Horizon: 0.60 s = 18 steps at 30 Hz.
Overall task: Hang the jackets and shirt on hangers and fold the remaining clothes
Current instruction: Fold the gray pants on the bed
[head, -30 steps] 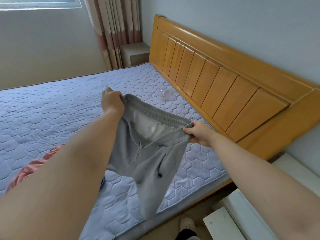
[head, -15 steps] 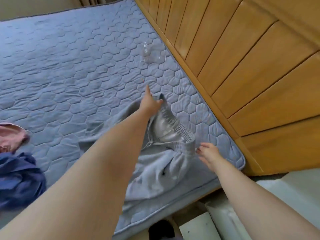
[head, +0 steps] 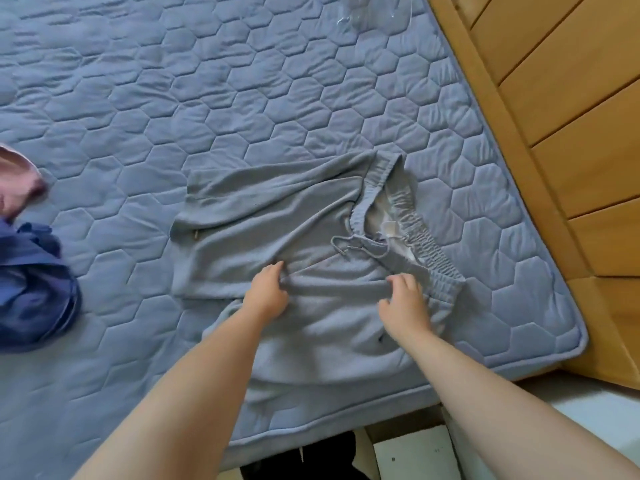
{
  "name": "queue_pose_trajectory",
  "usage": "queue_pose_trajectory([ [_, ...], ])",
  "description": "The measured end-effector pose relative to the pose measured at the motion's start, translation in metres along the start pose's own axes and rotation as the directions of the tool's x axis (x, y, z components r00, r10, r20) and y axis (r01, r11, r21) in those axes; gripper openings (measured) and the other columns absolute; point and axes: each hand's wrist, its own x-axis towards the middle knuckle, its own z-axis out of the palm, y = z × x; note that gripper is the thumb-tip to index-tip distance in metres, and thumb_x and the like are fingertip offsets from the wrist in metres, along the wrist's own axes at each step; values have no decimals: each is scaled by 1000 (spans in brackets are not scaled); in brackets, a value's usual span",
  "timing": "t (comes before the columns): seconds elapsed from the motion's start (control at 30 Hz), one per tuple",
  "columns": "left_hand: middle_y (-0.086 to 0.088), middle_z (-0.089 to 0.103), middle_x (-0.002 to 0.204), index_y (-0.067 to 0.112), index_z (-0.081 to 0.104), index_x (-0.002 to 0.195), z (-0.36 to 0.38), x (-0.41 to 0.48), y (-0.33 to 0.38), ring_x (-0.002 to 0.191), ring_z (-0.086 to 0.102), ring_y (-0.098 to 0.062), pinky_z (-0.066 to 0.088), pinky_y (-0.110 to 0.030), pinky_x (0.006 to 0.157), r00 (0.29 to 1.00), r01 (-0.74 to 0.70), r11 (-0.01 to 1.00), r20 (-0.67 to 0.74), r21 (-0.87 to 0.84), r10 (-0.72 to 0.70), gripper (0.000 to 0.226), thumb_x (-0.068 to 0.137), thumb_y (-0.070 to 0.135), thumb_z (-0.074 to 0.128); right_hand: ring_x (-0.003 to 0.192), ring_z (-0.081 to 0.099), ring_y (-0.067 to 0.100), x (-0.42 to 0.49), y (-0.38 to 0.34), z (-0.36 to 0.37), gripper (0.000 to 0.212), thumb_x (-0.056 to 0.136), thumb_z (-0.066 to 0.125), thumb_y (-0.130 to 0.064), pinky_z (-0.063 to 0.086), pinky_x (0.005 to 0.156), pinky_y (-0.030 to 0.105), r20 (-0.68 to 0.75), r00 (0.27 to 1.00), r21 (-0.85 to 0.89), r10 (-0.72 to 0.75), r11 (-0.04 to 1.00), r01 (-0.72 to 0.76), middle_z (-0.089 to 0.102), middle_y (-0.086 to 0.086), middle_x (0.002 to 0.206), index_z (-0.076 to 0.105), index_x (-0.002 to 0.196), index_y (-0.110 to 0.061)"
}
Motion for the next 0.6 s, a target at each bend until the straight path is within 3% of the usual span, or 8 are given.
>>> queue_pose_trajectory([
  [0.1,-6,39,146,13,38,144,0,6,-18,135,34,-24,31,-34,109,995,-65,998,-81,-5,64,61,85,2,47,133,31,25,20,-42,17,49,87,54,-11,28,110,35,-111,982,-8,-152,988,152,35,10,143,44,135,-7],
  [0.2,-2,45,141,15,44,141,-6,14,-35,130,40,-22,34,-31,103,979,-95,995,-181,6,95,52,89,4,43,131,37,26,55,-81,18,61,87,63,-23,29,111,35,-317,940,75,-129,984,161,41,12,141,38,140,-4],
  [0.27,0,49,139,17,47,138,-12,23,-41,128,43,-21,34,-29,101,973,-97,995,-211,1,95,46,94,7,41,128,41,28,84,-102,14,69,85,67,-32,32,106,35,-351,936,104,-23,993,64,44,12,139,37,141,-6],
  [0.33,1,54,135,20,52,134,-17,31,-44,124,48,-22,36,-29,99,973,-95,995,-215,-23,88,44,94,8,40,124,46,32,111,-112,10,66,84,69,-29,37,100,36,-265,955,149,129,985,-92,49,13,137,39,139,-7],
  [0.43,-2,63,120,17,58,128,-23,37,-46,114,55,-25,39,-28,92,971,-126,991,-211,-50,113,46,88,1,41,117,53,37,136,-104,-4,36,88,58,-12,43,94,37,-205,939,153,277,956,-249,57,19,127,53,122,-4],
  [0.53,-5,67,110,13,63,121,-39,41,-48,107,58,-26,41,-29,88,943,-165,980,-308,-109,124,42,87,-1,43,116,53,37,149,-85,-12,27,91,49,-4,42,94,42,-346,901,-44,261,955,-293,56,17,125,54,117,-5],
  [0.6,-6,65,109,10,65,116,-56,49,-48,104,58,-25,40,-28,84,896,-168,978,-433,-127,98,35,89,0,45,118,46,34,157,-82,-7,32,90,48,-1,39,95,44,-407,909,-254,87,946,-204,50,16,129,52,121,-7],
])
